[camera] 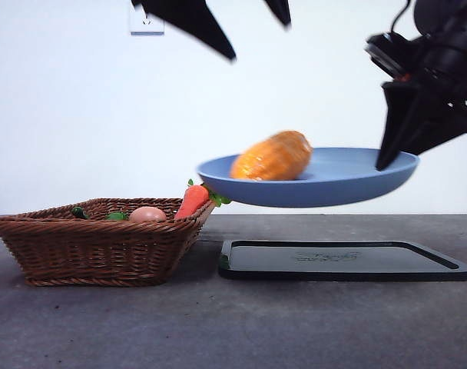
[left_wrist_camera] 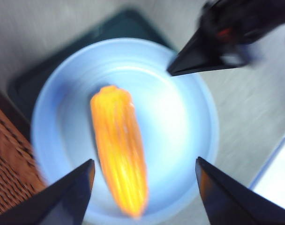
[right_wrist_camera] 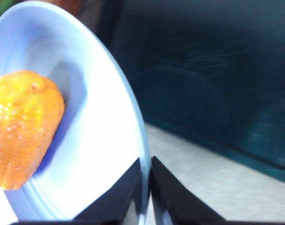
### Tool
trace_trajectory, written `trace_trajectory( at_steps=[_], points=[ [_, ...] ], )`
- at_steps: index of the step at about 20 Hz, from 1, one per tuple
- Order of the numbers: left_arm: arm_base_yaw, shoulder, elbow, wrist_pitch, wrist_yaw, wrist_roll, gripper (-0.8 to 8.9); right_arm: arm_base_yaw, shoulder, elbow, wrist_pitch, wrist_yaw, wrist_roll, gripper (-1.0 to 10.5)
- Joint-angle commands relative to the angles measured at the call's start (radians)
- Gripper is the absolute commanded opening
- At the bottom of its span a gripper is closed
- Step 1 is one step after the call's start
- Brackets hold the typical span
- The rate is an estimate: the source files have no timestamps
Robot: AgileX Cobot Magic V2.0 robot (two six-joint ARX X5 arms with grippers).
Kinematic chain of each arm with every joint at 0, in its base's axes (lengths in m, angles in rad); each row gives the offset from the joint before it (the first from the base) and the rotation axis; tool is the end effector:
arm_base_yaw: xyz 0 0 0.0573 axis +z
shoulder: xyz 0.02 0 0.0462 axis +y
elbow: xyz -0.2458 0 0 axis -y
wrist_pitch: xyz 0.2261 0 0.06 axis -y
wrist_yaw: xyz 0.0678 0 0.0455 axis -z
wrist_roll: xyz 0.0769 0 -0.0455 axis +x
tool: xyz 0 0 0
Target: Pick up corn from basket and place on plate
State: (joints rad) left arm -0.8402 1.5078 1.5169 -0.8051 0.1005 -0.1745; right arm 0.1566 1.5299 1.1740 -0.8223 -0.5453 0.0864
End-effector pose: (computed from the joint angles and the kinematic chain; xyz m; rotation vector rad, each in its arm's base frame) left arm 0.2152 -0.2517 0.3077 0.1441 0.8408 -0.8159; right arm 0.2841 0.0852 0.2032 0.3050 1.2057 0.5672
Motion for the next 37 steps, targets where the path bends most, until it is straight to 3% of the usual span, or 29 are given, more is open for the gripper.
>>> trace_trajectory(
  at_steps=[1,10,21,26,33,37],
  points=[
    [-0.003,-0.058,0.027,0.008,-0.005,0.010,3.52,-0.046,0.051,0.021,0.032,-0.005,0.007,0.0],
    [-0.003,-0.243,0.027,0.006,-0.005,0.008,3.52,-0.163,0.282,0.063,0.225,-0.045,0.057,0.0],
    [-0.003,-0.265,0.027,-0.021,-0.005,0.006,3.52,-0.169,0.413,0.112,0.274,-0.058,0.066,0.1],
    [-0.003,-0.265,0.027,-0.021,-0.005,0.010,3.52,-0.169,0.412,0.112,0.235,-0.064,0.066,2.1],
    [0.006,-0.265,0.027,-0.064,-0.027,0.039,3.52,-0.186,0.249,0.118,0.140,-0.093,0.056,2.1],
    [0.013,-0.265,0.027,-0.071,-0.058,0.047,3.51,-0.169,0.005,0.118,-0.017,-0.068,-0.027,2.1]
  ],
)
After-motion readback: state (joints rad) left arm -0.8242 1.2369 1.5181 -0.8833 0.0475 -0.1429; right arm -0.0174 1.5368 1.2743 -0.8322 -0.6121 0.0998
